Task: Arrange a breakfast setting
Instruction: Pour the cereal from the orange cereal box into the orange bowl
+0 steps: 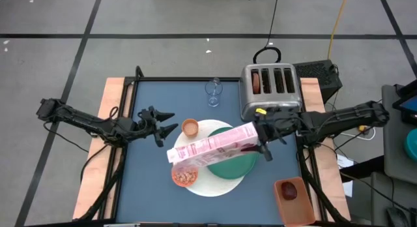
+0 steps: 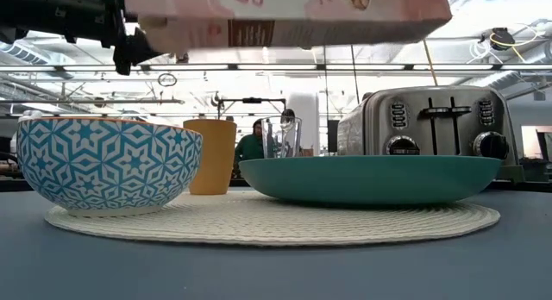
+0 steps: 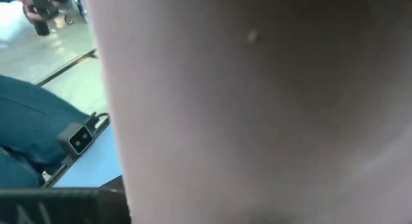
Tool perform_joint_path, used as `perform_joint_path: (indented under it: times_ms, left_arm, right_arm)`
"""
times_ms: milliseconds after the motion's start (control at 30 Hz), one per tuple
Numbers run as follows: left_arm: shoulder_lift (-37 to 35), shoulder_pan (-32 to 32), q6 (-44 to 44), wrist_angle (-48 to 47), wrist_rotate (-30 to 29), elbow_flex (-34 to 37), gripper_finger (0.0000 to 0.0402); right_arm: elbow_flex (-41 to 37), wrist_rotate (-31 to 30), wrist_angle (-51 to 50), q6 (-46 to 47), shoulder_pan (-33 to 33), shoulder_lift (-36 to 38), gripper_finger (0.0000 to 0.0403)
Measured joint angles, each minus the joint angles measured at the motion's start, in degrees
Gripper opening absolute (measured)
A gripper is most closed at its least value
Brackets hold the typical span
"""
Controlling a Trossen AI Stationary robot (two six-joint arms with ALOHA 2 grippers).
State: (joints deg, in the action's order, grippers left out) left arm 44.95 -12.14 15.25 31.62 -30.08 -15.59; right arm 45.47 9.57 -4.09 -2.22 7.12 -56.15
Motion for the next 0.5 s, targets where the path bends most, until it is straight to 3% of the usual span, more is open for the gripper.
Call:
perform_joint_path:
  times_ms: [500]
  left_arm:
    - [0.00, 0.00, -0.13, -0.02, 0.03, 0.00, 0.0278]
  right_arm:
    - [0.00, -4.07, 9.07, -0.42, -0.02, 5.76, 0.0212]
